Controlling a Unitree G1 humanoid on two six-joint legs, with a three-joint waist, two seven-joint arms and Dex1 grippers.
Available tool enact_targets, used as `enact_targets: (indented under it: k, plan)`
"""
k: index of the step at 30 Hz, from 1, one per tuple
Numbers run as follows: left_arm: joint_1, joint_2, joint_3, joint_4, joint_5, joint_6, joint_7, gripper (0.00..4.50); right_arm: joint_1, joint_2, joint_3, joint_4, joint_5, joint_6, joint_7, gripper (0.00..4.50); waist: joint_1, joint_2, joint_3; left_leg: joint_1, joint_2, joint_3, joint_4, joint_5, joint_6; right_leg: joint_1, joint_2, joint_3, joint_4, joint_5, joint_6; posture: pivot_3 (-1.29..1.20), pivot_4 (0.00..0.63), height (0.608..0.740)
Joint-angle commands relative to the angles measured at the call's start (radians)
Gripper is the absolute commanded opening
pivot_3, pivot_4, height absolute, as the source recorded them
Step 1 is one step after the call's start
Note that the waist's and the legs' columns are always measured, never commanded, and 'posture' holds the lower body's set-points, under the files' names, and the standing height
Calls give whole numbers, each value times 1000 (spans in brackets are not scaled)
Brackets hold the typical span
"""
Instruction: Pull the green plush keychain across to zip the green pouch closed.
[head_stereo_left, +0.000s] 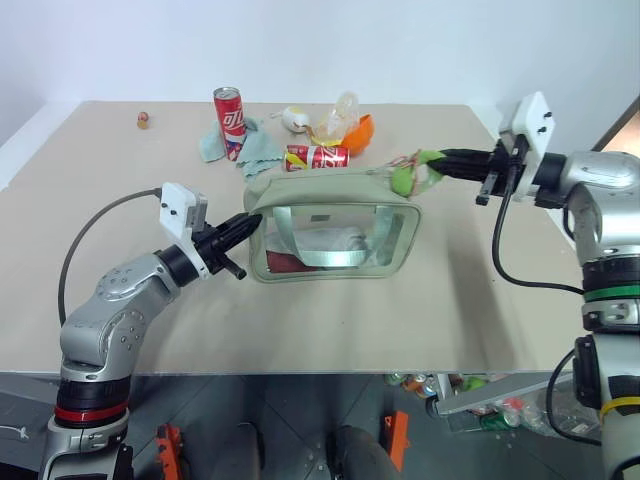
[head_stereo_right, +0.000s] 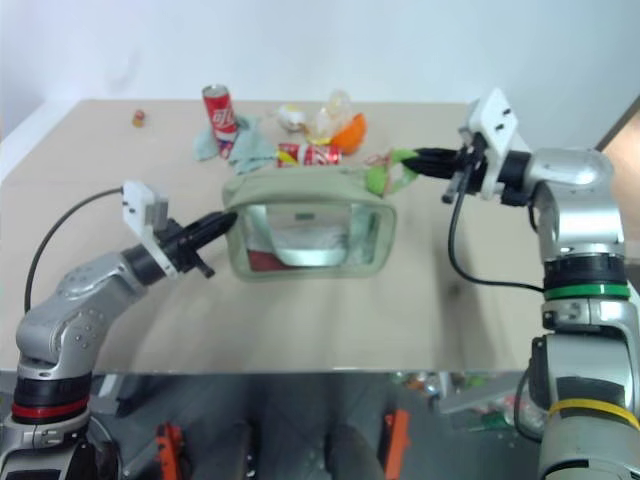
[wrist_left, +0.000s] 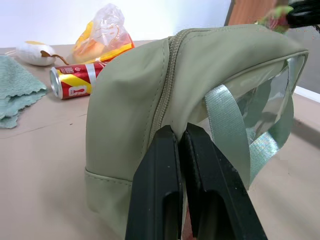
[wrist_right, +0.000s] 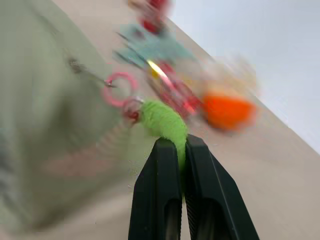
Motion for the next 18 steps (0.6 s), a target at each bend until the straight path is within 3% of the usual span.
enact_targets:
  k: [1,6,11,18]
  plan:
    - [6,-3,16,-32,10,-20,29,0,-5,-45,-56,75,-43,-52,-87,21,-1,1,0,0,0,0,0,0,0,0,0,1,0,0,0,0,150,740]
    - [2,-10,24,-26,54,-57,71,0,170,33,-56,-51,-43,4,-206,21,-5,0,0,2,0,0,-1,0,0,1,0,0,0,0,-1,0,150,740]
    - [-11,-19,21,-26,67,-67,99,0,360,190,-11,-265,-62,96,-333,21,-17,1,0,4,1,0,-2,0,0,1,2,2,2,0,-1,0,150,740]
    - [-8,-32,13,-44,63,-58,118,0,375,307,21,-165,-122,-6,-405,21,-18,1,0,6,1,2,-2,3,-5,2,2,3,2,3,2,0,150,740]
